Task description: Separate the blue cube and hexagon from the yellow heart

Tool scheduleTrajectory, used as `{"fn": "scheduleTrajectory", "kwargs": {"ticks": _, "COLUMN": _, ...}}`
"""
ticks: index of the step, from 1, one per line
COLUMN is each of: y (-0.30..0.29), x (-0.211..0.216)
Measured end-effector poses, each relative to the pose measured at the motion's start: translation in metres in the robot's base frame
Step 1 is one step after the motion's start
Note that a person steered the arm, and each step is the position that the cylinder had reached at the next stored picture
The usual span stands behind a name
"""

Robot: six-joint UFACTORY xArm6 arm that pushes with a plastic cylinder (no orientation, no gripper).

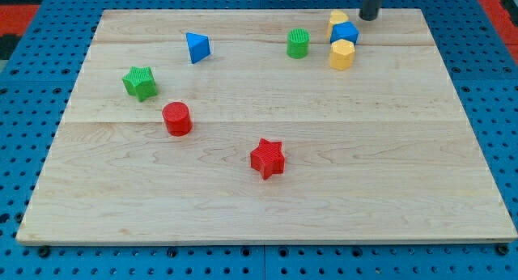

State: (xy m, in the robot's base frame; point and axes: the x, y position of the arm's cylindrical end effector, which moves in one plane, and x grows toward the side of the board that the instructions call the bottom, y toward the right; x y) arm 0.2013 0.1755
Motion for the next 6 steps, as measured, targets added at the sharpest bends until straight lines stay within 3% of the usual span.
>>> {"fn": "scheduleTrajectory", "kwargs": {"ticks": 1, "y": -0.026, "x": 0.005}}
{"fn": "scheduleTrajectory", "kwargs": {"ticks": 6, "y": -0.015, "x": 0.159}}
